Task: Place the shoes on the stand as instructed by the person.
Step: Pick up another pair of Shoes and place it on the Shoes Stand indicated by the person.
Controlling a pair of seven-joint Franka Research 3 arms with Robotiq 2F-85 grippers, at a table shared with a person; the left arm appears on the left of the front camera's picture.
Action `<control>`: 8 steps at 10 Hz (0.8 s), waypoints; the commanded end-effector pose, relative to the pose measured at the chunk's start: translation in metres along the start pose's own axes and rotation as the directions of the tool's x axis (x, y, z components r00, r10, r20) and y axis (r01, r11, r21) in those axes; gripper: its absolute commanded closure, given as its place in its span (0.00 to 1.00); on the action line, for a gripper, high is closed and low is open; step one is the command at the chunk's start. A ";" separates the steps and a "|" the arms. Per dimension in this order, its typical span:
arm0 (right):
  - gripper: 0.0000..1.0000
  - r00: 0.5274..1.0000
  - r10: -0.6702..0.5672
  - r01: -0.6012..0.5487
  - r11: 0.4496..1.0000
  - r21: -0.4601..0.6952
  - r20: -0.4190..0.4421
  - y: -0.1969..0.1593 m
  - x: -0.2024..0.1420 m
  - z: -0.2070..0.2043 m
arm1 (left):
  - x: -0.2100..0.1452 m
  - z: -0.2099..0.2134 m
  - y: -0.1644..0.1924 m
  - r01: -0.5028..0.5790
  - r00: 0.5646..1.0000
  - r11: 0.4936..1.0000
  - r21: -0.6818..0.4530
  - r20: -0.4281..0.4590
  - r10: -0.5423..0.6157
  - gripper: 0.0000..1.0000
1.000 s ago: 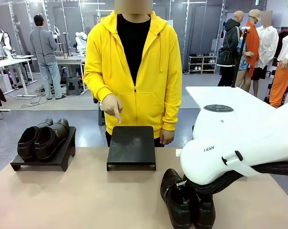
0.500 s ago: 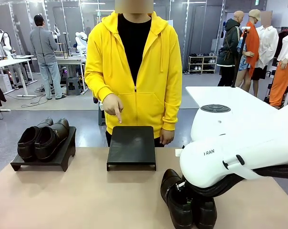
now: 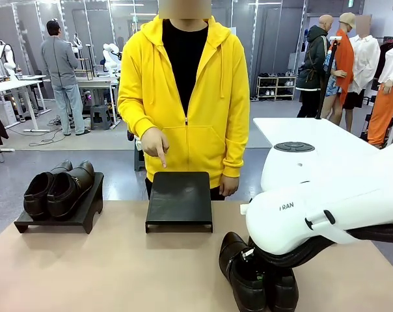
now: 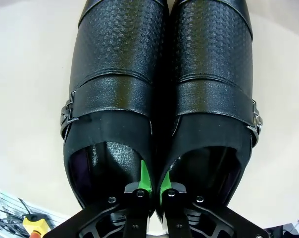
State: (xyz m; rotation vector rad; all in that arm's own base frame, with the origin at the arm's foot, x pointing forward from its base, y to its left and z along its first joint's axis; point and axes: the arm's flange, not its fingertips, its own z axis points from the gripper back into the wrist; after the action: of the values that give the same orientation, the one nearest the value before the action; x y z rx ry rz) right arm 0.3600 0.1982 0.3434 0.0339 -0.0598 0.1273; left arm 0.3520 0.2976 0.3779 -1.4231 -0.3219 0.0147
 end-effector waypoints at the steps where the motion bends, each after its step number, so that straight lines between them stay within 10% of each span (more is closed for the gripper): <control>1: 1.00 1.000 0.003 -0.003 1.000 0.004 0.019 0.001 0.002 0.000 | -0.003 -0.001 -0.003 0.000 1.000 1.000 0.004 -0.002 0.000 0.00; 8: 0.93 0.993 0.012 -0.010 1.000 -0.022 0.120 -0.002 0.036 0.121 | -0.003 -0.001 -0.003 0.000 1.000 1.000 0.004 -0.002 0.000 0.00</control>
State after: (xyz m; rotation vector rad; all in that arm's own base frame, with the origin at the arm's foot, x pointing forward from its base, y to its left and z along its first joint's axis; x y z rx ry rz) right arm 0.3721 0.1949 0.4448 0.0333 -0.1523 0.1222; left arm 0.3520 0.2976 0.3779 -1.4231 -0.3218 0.0146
